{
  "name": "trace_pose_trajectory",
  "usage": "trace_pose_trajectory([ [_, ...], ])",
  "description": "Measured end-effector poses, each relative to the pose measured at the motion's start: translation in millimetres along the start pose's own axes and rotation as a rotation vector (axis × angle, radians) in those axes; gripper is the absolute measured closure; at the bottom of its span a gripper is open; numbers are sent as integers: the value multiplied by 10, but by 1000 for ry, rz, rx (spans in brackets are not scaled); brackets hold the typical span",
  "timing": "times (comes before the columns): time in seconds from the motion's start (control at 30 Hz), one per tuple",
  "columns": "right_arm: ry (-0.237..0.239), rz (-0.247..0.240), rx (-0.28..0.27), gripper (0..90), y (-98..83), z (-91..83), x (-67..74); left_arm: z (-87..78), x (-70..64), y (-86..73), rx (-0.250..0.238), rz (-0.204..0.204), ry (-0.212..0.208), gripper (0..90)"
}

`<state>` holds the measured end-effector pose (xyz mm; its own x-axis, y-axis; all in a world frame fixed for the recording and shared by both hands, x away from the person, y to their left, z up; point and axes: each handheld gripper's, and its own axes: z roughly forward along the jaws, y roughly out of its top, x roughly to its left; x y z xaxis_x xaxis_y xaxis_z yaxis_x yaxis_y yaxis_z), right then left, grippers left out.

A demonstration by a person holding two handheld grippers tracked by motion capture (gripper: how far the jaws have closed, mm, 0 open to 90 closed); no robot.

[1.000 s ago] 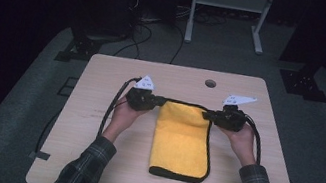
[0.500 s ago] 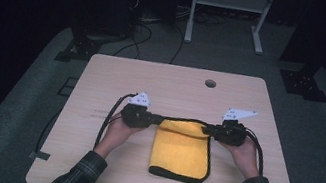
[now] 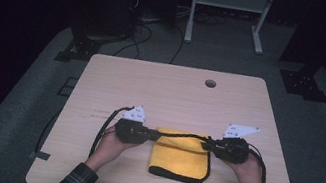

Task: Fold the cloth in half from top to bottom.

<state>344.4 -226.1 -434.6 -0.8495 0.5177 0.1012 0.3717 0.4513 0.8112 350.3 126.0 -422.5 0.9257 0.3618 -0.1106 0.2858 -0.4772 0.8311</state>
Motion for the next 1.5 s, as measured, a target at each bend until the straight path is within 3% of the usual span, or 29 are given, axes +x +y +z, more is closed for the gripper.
trace_pose_trajectory([
  [0.13, 16, 4, 9, 789, -71, -35, 81, -5, -112, -54, 30, 11, -13, 820],
  [0.33, 27, -12, 77, 768, -202, 22, 206, 55, -206, -208, 116, 13, -42, 818],
  [0.53, 18, -8, 142, 628, -282, 68, 254, 157, -222, -324, 190, -3, -57, 806],
  [0.63, 18, 4, 131, 594, -296, 4, 269, 122, -228, -310, 175, -5, -61, 764],
  [0.77, 7, 12, 73, 587, -307, -191, 304, 0, -245, -288, 133, -8, -64, 708],
  [0.9, -14, 14, -5, 645, -302, -414, 319, -145, -234, -244, 69, -23, -45, 706],
  [1.03, -55, 24, -57, 758, -264, -546, 247, -158, -179, -199, 51, -24, -16, 729],
  [1.23, -67, 45, -15, 858, -206, -349, 55, 50, -77, -118, 61, -25, -4, 752],
  [1.33, -36, 48, 13, 872, -168, -166, 35, 167, -44, -97, 71, -30, -2, 764],
  [1.5, 22, 20, 79, 877, -152, 72, 92, 357, -79, -126, 131, -14, -30, 764],
])
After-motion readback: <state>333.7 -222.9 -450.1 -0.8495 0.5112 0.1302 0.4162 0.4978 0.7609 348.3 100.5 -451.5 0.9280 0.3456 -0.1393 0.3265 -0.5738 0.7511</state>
